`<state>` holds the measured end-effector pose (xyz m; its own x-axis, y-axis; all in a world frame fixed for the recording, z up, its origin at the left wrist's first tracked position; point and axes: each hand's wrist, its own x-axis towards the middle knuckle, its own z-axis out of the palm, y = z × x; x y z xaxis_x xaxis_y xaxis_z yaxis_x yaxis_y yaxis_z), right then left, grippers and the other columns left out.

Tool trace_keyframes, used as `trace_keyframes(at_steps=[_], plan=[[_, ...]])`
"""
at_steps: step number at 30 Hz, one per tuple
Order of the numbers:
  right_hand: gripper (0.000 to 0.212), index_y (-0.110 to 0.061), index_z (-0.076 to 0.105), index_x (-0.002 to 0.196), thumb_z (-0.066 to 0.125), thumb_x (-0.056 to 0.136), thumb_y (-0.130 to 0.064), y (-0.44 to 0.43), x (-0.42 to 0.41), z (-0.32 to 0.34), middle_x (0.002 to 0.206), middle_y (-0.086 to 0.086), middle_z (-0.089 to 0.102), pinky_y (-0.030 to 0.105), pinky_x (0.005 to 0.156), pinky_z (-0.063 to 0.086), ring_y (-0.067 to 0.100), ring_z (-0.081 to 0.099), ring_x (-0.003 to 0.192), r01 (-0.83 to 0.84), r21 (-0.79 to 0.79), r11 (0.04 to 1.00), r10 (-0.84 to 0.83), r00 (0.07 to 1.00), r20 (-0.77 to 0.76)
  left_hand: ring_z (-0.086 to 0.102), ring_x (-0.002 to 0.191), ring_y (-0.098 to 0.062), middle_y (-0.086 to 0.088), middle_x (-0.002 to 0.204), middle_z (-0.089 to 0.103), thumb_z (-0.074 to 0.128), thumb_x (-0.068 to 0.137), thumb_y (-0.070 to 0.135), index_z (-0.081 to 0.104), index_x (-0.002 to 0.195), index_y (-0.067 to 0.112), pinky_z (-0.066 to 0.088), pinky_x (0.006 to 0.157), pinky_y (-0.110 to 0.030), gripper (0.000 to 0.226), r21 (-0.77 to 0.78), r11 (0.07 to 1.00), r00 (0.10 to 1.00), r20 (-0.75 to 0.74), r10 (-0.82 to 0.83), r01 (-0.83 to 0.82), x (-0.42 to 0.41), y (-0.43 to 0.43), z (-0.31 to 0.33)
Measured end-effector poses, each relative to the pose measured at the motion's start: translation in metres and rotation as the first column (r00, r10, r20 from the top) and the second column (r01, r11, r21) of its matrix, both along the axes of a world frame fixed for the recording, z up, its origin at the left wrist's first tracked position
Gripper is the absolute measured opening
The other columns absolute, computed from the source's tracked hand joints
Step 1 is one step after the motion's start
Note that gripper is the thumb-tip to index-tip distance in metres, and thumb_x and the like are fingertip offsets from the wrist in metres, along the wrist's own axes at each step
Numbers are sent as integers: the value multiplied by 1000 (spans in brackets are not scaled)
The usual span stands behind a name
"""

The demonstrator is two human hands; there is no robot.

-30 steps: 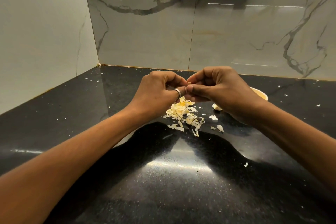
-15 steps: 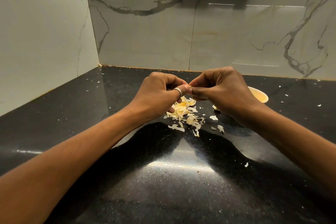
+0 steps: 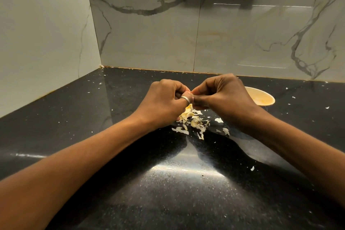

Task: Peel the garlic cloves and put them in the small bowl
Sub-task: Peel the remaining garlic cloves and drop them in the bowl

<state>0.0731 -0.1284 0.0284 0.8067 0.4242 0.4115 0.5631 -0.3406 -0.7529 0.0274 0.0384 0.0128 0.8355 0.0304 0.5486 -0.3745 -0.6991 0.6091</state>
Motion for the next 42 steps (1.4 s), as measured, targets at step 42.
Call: trace_keyframes(at_steps=[42], plan=[[7,5,73,93,69,87,6,-3,-8,16,89,22,74,21,66,60,19,70,74,-79,80,994,100,941,-322,56,57,3,18,65,59,70,92,29,73,88,16,38,54,-8,14,232,973,988,151,-45,9,3,9,4]])
